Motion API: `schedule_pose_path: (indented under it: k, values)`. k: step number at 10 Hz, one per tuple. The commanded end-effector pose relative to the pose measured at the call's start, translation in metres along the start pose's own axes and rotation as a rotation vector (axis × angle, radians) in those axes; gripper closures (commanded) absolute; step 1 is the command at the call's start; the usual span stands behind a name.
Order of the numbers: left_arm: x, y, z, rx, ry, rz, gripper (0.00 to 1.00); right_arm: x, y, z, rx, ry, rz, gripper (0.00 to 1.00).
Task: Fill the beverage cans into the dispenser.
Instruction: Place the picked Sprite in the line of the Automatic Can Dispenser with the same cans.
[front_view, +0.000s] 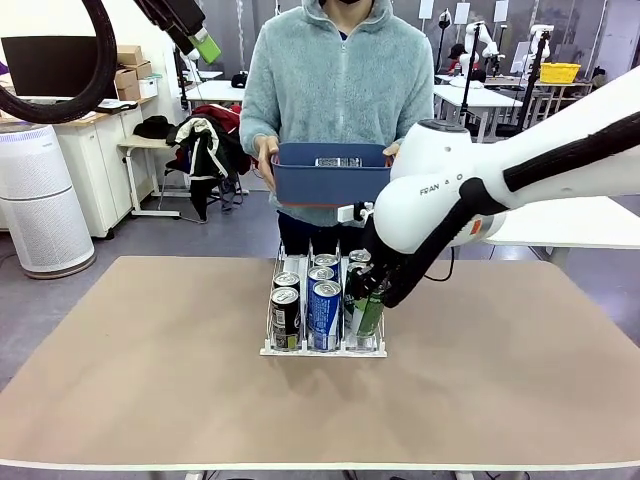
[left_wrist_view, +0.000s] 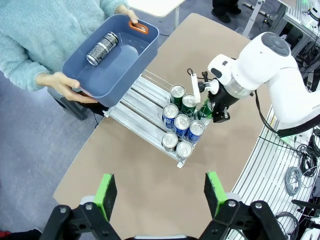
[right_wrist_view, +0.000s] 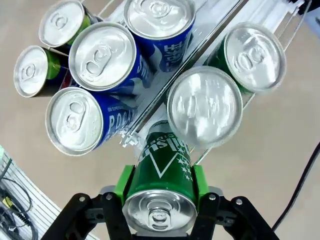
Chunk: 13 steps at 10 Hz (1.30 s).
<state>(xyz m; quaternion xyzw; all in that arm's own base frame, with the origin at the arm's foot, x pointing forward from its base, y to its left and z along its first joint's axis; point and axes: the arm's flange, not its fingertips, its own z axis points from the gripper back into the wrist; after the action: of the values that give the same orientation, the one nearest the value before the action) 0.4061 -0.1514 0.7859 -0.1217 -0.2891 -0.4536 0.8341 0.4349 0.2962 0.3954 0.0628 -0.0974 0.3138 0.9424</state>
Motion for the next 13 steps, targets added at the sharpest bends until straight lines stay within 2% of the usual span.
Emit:
schedule_pose_path:
  k: [1,5,6,7,8,9,10,13]
  values:
    - [-0.002,0.001,0.000,-0.006,-0.005,0.001,0.06,0.016,-0.001,-0.006,0.001,0.003,0.023,0.42]
    - [-0.002,0.001,0.000,-0.006,-0.005,0.001,0.06,0.012,0.006,-0.018,-0.008,0.038,0.054,0.42]
    - [-0.002,0.001,0.000,-0.006,-0.005,0.001,0.06,0.011,0.007,-0.017,0.000,0.053,0.060,0.23]
    - [-0.002,0.001,0.000,-0.006,-0.005,0.001,0.06,0.009,0.009,-0.011,0.003,0.059,0.068,0.23]
    - [-0.002,0.001,0.000,-0.006,-0.005,0.001,0.06,0.009,0.011,-0.004,-0.002,0.050,0.070,0.03]
    - [-0.002,0.001,0.000,-0.006,-0.005,0.001,0.06,0.008,0.013,0.003,-0.007,0.049,0.070,0.20]
    - [-0.002,0.001,0.000,-0.006,-0.005,0.001,0.06,0.007,0.013,0.008,-0.003,0.053,0.072,0.00]
    - [-0.002,0.001,0.000,-0.006,-0.005,0.001,0.06,-0.003,0.017,0.018,0.005,0.049,0.074,0.00]
